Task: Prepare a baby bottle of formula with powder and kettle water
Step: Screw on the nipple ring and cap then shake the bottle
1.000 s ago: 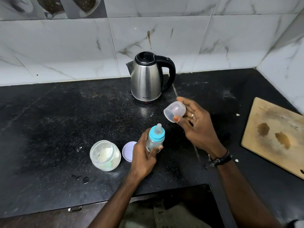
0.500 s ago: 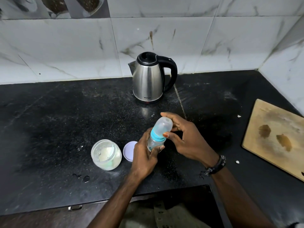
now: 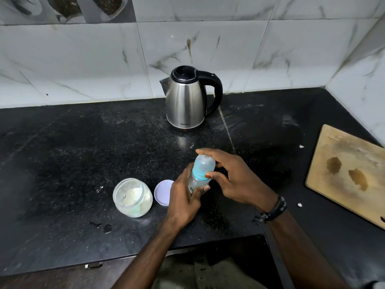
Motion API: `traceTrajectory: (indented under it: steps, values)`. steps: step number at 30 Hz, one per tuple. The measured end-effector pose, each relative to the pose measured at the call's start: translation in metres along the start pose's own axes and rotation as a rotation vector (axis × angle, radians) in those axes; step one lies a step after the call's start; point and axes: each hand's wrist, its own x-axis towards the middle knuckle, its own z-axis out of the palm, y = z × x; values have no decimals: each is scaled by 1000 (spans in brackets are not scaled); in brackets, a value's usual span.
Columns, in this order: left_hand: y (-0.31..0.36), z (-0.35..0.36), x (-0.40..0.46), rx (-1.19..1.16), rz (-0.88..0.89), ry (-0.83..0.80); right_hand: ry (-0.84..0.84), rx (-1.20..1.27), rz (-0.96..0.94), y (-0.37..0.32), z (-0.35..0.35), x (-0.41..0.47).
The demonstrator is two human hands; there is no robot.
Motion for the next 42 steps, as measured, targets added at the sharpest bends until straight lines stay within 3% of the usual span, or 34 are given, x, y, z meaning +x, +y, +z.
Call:
traceTrajectory:
  steps: [10,18,21,30,42]
  values:
    - [-3,2,1,-35,-41,20,-37,-10,84,-3,3,9]
    - [3,-1,9,-71,13,92,263,-98,-37,-15,33,1]
    - [4,-1,7,-80,21,97,298,-99,-55,-16,38,-1]
    - [-4,-7,-2,-36,-26,9,211,-3,-15,1,42,-7]
    - [5,-9,-3,-4,34,134,212,217,220,9,55,-5]
